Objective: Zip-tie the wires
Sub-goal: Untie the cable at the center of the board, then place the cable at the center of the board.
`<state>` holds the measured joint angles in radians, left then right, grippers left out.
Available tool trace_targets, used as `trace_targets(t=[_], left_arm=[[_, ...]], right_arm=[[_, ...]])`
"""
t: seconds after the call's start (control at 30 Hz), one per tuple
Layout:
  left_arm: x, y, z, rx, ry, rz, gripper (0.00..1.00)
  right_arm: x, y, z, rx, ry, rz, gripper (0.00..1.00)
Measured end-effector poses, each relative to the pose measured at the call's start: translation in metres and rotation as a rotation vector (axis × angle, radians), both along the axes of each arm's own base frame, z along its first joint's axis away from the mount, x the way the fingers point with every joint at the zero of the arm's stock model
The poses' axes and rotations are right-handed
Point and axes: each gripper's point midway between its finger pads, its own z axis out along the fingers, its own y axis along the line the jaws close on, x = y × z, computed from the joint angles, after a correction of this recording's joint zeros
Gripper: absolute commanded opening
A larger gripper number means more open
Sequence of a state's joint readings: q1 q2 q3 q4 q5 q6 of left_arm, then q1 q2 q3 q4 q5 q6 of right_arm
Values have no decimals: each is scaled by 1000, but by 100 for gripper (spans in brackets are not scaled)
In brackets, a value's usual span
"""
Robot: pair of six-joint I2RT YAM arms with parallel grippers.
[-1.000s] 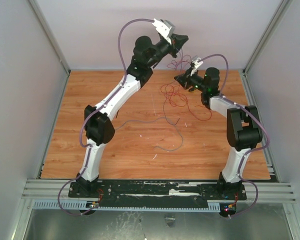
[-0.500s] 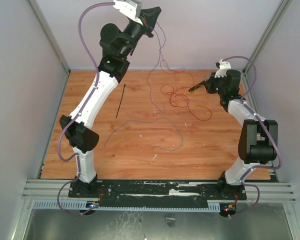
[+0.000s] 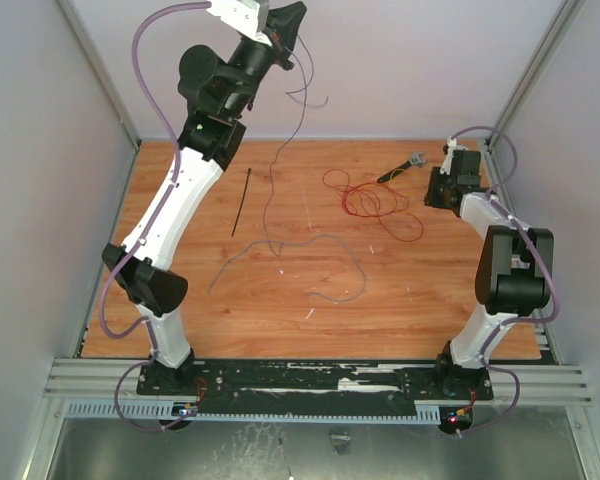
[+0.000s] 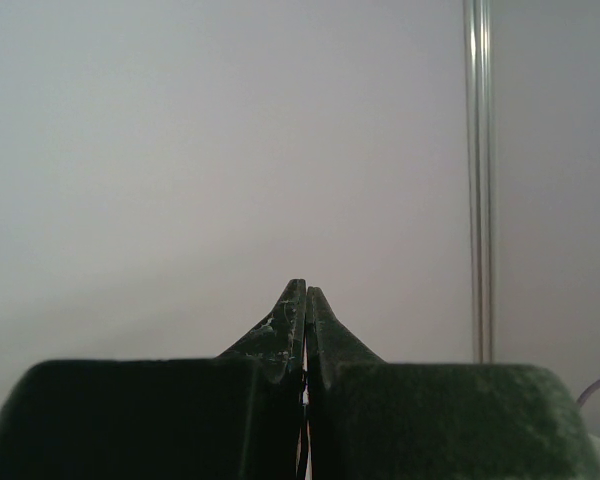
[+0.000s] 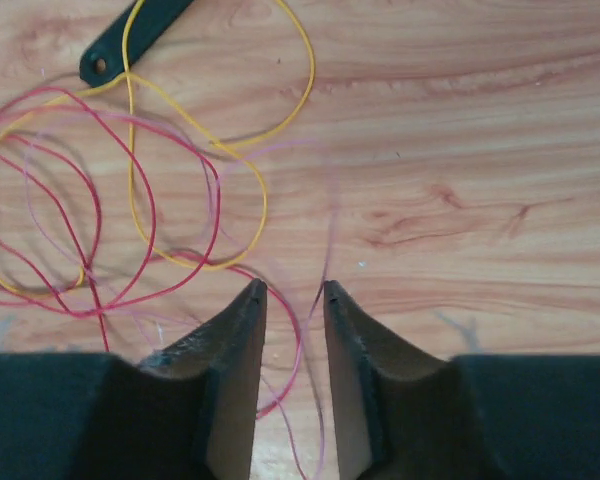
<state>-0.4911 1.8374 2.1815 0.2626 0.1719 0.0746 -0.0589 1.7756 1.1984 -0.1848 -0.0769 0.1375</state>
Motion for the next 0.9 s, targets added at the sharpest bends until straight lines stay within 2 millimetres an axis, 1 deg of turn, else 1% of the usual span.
trace_targets(t=[0.07,0.13,0.23,0.3,0.37,0.47,0.5,0.57,0.6,0.67,0.73,0.8,0.83,0.9], left_arm=[[-3,2,2,10,-5,10,0],[-4,5,2,27,-9,24,0],[-2,8,-6,79,0,65,0],[1,11,-18,126,21,104,0],[3,11,-32,175,47,138,0],[1,8,-52,248,81,176,0],[0,6,-56,266,89,189,0],[-4,-1,-64,306,104,211,0],[-5,-4,-68,323,111,221,0],[-11,-13,-76,361,125,229,0],[-17,-21,-82,394,139,228,0],[-23,-29,-85,416,145,223,0],[-27,-32,-86,426,146,221,0],[-34,-35,-84,434,148,217,0]], right_arm=[[-4,2,0,16,22,10,60],[-4,6,6,34,25,27,71],[-8,12,23,47,14,58,82],[-13,15,40,52,-7,72,84],[-19,19,63,59,-49,89,85],[-29,34,112,93,-184,162,85],[-35,42,129,107,-243,200,85],[-51,65,156,131,-360,294,95],[-63,81,167,142,-421,358,98],[-87,115,178,158,-523,489,99],[-113,152,179,184,-602,633,99],[-133,181,172,216,-640,751,99],[-141,193,166,231,-647,802,99],[-150,213,154,251,-641,875,99]])
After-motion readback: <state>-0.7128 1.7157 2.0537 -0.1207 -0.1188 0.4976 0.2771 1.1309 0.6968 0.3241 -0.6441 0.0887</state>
